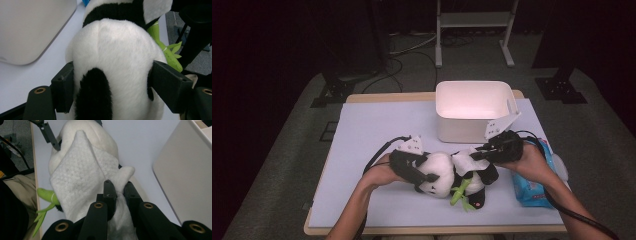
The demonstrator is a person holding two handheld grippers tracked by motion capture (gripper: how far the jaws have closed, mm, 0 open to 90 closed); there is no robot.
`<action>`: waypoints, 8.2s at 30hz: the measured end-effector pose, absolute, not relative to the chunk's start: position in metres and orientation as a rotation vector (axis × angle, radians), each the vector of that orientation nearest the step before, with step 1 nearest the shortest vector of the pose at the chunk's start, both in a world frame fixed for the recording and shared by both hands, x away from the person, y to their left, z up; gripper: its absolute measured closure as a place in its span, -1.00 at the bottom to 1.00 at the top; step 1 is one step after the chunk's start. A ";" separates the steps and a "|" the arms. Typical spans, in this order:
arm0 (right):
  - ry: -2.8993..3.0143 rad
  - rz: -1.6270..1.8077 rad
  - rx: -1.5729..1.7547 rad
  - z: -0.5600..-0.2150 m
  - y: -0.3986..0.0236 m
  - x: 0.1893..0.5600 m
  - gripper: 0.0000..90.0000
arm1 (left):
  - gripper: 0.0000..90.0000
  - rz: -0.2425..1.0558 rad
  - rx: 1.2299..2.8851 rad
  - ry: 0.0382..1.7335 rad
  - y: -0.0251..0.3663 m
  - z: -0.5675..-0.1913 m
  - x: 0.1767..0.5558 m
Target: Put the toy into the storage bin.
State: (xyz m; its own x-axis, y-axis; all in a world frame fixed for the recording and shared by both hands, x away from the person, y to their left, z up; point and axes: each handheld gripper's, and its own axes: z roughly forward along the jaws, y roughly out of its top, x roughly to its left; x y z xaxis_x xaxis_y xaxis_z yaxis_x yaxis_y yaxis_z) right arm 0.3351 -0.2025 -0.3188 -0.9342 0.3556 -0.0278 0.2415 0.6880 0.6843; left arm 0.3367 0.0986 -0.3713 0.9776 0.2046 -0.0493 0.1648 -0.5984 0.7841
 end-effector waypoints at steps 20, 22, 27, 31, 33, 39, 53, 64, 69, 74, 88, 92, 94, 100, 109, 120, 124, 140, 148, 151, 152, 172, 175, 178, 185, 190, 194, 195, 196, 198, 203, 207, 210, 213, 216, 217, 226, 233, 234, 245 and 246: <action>2.719 1.141 0.638 -0.325 -0.240 0.322 0.82 | -0.46 0.051 2.205 0.242 0.101 -0.376 0.335; 2.720 1.137 0.618 -0.322 -0.233 0.327 0.82 | -0.46 0.051 2.203 0.239 0.100 -0.376 0.334; 2.737 1.123 0.573 -0.318 -0.214 0.337 0.82 | -0.46 0.048 2.203 0.239 0.100 -0.376 0.334; 2.745 1.109 0.552 -0.318 -0.205 0.340 0.82 | -0.46 0.043 2.204 0.257 0.103 -0.377 0.334; 2.740 1.116 0.550 -0.319 -0.207 0.338 0.82 | -0.46 0.040 2.210 0.278 0.103 -0.378 0.334; 2.723 1.144 0.586 -0.323 -0.222 0.324 0.82 | -0.46 0.036 2.214 0.283 0.104 -0.377 0.336; 2.708 1.148 0.670 -0.329 -0.251 0.314 0.82 | -0.46 0.046 2.217 0.261 0.100 -0.375 0.335; 2.752 1.108 0.551 -0.315 -0.202 0.342 0.82 | -0.46 0.058 2.219 0.241 0.097 -0.372 0.333; 2.790 1.087 0.499 -0.315 -0.180 0.350 0.82 | -0.46 0.059 2.214 0.243 0.097 -0.373 0.333; 2.826 1.062 0.457 -0.317 -0.158 0.351 0.82 | -0.46 0.062 2.211 0.241 0.097 -0.372 0.332; 2.860 1.075 0.350 -0.314 -0.116 0.360 0.82 | -0.46 0.063 2.206 0.242 0.098 -0.373 0.334; 2.867 1.094 0.331 -0.312 -0.108 0.360 0.82 | -0.46 0.063 2.208 0.243 0.097 -0.373 0.334; 2.872 1.092 0.319 -0.310 -0.104 0.360 0.82 | -0.46 0.059 2.202 0.244 0.097 -0.373 0.335; 2.885 1.072 0.294 -0.310 -0.097 0.360 0.82 | -0.46 0.056 2.198 0.243 0.099 -0.374 0.335; 2.873 0.993 0.375 -0.317 -0.131 0.358 0.82 | -0.47 0.064 2.212 0.234 0.099 -0.373 0.335; 2.806 1.081 0.473 -0.317 -0.176 0.350 0.82 | -0.47 0.051 2.218 0.249 0.102 -0.375 0.336; 2.775 1.104 0.509 -0.316 -0.194 0.340 0.82 | -0.47 0.046 2.218 0.262 0.103 -0.376 0.336; 2.727 1.138 0.617 -0.321 -0.237 0.318 0.82 | -0.48 0.050 2.230 0.239 0.102 -0.375 0.337; 2.741 1.130 0.597 -0.317 -0.223 0.335 0.82 | -0.47 0.044 2.225 0.226 0.102 -0.375 0.337; 2.758 1.120 0.575 -0.316 -0.212 0.344 0.82 | -0.47 0.042 2.224 0.224 0.103 -0.375 0.337; 2.761 1.121 0.565 -0.316 -0.208 0.347 0.82 | -0.47 0.044 2.223 0.222 0.103 -0.375 0.337; 2.801 1.132 0.533 -0.325 -0.188 0.348 0.83 | -0.78 -0.064 2.244 0.338 0.101 -0.364 0.344; 2.797 1.134 0.512 -0.325 -0.188 0.342 0.83 | -0.82 -0.089 2.267 0.341 0.097 -0.364 0.343; 2.793 1.137 0.508 -0.326 -0.189 0.339 0.83 | -0.85 -0.103 2.281 0.343 0.093 -0.364 0.344; 2.801 1.142 0.495 -0.327 -0.190 0.330 0.84 | -0.92 -0.140 2.310 0.329 0.084 -0.366 0.344; 2.806 1.158 0.501 -0.329 -0.191 0.326 0.84 | -0.94 -0.166 2.327 0.317 0.079 -0.367 0.343; 2.809 1.165 0.493 -0.331 -0.193 0.323 0.84 | -0.95 -0.174 2.344 0.293 0.076 -0.368 0.342; 2.810 1.168 0.495 -0.331 -0.193 0.323 0.84 | -0.94 -0.173 2.347 0.289 0.074 -0.368 0.342; 2.812 1.172 0.494 -0.331 -0.193 0.322 0.84 | -0.94 -0.174 2.351 0.281 0.073 -0.368 0.341; 2.812 1.176 0.495 -0.332 -0.194 0.321 0.84 | -0.90 -0.166 2.356 0.263 0.072 -0.368 0.341; 2.803 1.181 0.503 -0.329 -0.196 0.323 0.84 | -0.50 -0.149 2.354 0.244 0.075 -0.365 0.341; 2.778 1.184 0.505 -0.321 -0.197 0.327 0.84 | -0.36 -0.134 2.332 0.259 0.076 -0.361 0.343; 2.766 1.180 0.510 -0.316 -0.198 0.332 0.84 | -0.31 -0.114 2.313 0.245 0.075 -0.358 0.346; 2.752 1.167 0.509 -0.311 -0.197 0.340 0.84 | -0.29 -0.088 2.322 0.195 0.070 -0.352 0.349; 2.746 1.160 0.518 -0.307 -0.195 0.348 0.84 | -0.27 -0.052 2.317 0.177 0.066 -0.346 0.352; 2.741 1.157 0.514 -0.306 -0.195 0.351 0.84 | -0.26 -0.025 2.320 0.170 0.065 -0.343 0.355; 2.717 1.154 0.547 -0.300 -0.186 0.375 0.84 | -0.26 0.052 2.288 0.156 0.059 -0.341 0.374; 2.784 1.115 0.527 -0.316 -0.178 0.379 0.84 | -0.35 0.001 2.287 0.187 0.066 -0.358 0.372; 2.790 1.115 0.518 -0.317 -0.177 0.377 0.84 | -0.36 0.002 2.287 0.192 0.067 -0.361 0.370; 2.825 1.088 0.459 -0.316 -0.178 0.353 0.84 | -0.58 -0.021 2.271 0.201 0.079 -0.368 0.352; 2.825 1.094 0.469 -0.316 -0.179 0.351 0.84 | -0.61 -0.023 2.266 0.211 0.079 -0.368 0.351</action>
State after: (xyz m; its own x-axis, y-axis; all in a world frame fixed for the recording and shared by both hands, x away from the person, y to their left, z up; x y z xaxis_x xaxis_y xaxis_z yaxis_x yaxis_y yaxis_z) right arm 0.3513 -0.1788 -0.3159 -0.9503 0.3089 0.0390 0.2546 0.6987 0.6685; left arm 0.3511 0.0785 -0.3675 0.9857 0.1442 -0.0871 0.1597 -0.6341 0.7566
